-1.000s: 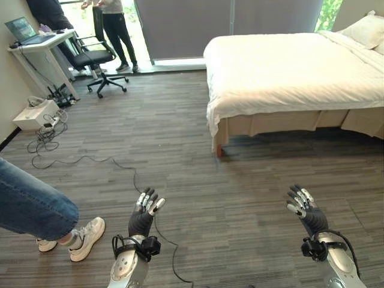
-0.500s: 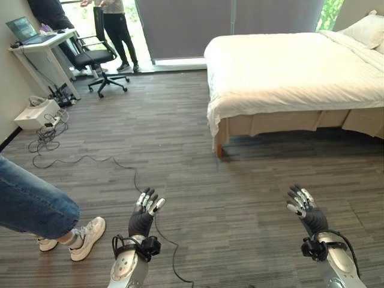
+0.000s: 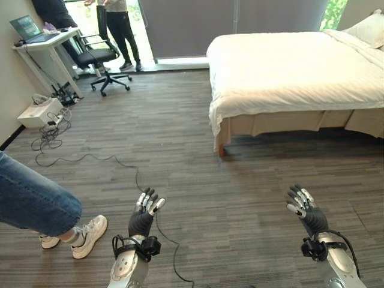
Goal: Pick up bed clothes into laundry basket.
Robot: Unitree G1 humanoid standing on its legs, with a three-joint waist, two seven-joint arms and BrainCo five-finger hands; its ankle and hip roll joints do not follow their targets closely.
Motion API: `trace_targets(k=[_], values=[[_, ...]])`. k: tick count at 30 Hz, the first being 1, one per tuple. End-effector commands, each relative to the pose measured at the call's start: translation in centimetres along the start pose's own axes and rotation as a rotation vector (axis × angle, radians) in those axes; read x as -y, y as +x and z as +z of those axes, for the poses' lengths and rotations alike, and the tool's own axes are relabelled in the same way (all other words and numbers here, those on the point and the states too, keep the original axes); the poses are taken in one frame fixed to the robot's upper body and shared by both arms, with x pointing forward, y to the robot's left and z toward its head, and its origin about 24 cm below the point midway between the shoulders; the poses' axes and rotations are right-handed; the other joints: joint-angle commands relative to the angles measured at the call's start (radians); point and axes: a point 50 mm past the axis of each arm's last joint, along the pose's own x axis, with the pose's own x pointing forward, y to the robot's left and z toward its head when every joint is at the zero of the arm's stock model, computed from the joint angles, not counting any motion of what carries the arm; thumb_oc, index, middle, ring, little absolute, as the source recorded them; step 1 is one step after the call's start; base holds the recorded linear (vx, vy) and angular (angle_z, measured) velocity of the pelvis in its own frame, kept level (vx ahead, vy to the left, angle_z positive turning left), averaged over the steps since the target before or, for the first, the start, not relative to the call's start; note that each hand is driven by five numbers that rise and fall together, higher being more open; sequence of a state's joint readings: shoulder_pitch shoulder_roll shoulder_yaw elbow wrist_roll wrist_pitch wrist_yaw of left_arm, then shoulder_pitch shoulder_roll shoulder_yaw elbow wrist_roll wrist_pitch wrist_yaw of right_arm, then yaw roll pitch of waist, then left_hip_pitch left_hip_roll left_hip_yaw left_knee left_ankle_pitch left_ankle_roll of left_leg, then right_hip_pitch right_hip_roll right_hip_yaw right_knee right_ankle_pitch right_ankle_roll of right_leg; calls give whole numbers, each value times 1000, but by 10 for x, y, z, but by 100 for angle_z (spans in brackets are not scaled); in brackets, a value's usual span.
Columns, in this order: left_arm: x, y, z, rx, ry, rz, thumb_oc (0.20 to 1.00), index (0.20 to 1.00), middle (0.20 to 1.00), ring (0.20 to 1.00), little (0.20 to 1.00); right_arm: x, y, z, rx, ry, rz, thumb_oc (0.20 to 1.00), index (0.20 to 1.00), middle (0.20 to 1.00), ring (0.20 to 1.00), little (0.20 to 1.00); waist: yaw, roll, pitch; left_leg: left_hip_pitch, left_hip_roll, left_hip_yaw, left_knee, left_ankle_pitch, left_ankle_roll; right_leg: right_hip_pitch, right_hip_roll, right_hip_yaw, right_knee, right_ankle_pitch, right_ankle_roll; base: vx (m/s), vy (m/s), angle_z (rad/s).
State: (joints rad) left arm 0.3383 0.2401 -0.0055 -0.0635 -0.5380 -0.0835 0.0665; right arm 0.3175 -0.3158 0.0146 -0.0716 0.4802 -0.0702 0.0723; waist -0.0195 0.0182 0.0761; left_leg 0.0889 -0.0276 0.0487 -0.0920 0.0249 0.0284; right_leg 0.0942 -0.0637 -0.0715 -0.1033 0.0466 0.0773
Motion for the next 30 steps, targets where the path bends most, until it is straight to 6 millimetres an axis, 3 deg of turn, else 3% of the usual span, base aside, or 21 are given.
trace_targets(k=[1,30], values=[[1,11,27,135,20,-31,1000,1000,1000,1000,1000,-11,10,26,155,29,35,1000,1000,1000,1000,1000,20,-47,6,15,48,-125,5,-55,-29,20,-38,-17,54,-63,27,0,0,0],[2,11,30,144,26,-44,1000,1000,1000,1000,1000,-12,12,29,172,46,35,1000,1000,1000,1000,1000,25,-53,-1,9,52,-130,5,-54,-32,23,-34,-24,44,-61,24,0,0,0]])
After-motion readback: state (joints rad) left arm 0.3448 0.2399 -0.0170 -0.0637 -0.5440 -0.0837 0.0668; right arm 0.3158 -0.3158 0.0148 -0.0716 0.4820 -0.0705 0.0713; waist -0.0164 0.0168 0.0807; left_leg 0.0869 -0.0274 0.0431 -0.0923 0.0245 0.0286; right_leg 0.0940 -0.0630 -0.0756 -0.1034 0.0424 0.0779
